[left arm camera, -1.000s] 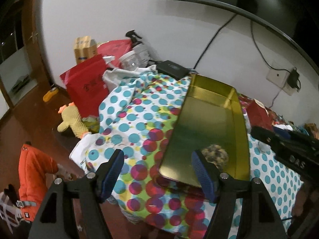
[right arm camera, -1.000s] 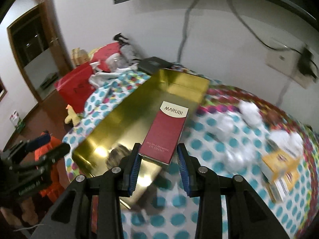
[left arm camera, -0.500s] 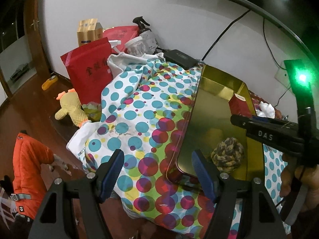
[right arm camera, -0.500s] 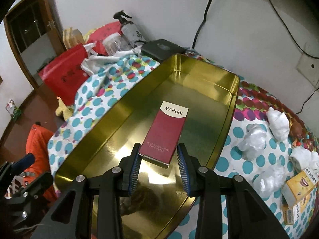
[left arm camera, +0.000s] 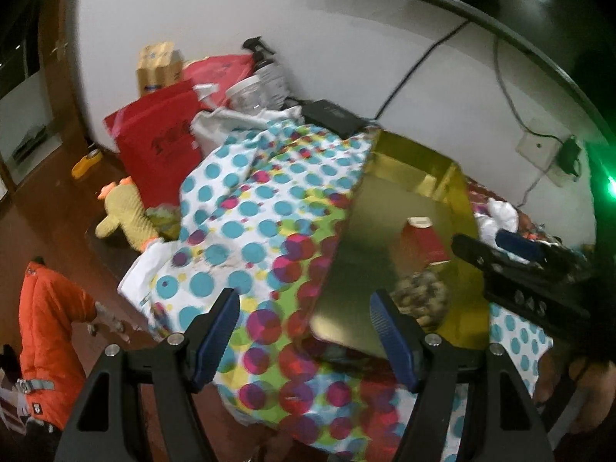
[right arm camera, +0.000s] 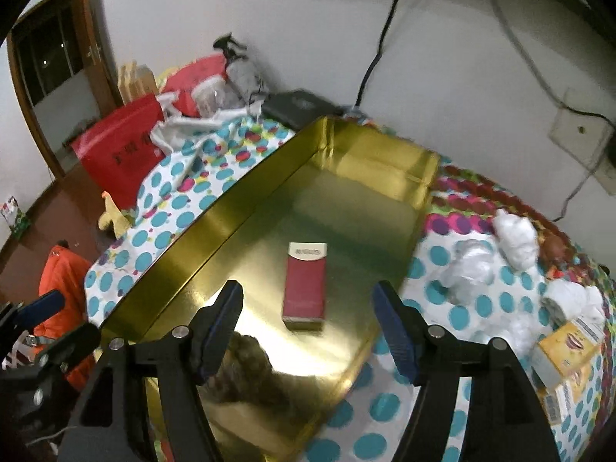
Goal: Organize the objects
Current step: 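Carry the red MARUBI box with the right gripper into the gold tray and release, then grasp the plastic-wrapped white bundle with the left gripper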
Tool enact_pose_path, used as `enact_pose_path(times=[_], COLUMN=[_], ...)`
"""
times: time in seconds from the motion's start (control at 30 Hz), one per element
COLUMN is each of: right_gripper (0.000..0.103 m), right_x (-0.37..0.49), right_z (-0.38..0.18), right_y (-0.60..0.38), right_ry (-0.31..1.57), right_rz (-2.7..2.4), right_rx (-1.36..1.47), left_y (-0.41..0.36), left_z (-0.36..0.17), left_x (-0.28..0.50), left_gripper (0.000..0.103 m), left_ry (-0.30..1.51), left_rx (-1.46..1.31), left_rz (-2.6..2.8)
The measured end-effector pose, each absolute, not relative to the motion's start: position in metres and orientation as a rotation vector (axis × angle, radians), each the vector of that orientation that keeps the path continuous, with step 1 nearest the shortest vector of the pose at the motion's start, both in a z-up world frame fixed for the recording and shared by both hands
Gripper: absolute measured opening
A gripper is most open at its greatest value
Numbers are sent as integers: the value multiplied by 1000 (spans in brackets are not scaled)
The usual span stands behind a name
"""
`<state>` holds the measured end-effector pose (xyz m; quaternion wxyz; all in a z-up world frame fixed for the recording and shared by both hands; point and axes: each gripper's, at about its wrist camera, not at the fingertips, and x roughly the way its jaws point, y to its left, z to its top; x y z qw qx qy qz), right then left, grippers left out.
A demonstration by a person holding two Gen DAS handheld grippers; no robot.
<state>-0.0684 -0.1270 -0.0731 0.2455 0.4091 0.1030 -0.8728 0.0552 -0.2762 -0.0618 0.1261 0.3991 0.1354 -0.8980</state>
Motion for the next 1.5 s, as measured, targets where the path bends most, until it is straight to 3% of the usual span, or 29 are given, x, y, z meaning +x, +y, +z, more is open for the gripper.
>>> enact_pose_path(times=[0.37, 0.43, 0.63, 0.93, 1.3, 1.5], right_gripper=[71, 83, 95, 95, 95, 95], right_x=[-28, -21, -18, -26, -41, -67], right_z=[-43, -33, -25, -71, -92, -107], right_y=[-3, 27, 106, 185, 186, 166], right_ry=[124, 92, 54, -210, -274, -197], right_rz=[-2636, -2742, -2981, -3010, -2902, -2837], right_rx=[962, 864, 750, 943, 1011, 1188], left_y=[-182, -160, -94, -31, 1, 7], left_z=[-29, -27, -31, -78, -114, -124], left_x=[17, 5, -31, -90, -122, -131], left_gripper=[72, 72, 73, 73, 73, 73], left_ry=[175, 126, -46, -439, -689, -731], left_rx=[1155, 1183, 1301, 1493, 1613, 1637], left_rz=[-2825, -2860, -3024, -2978, -2907, -2905])
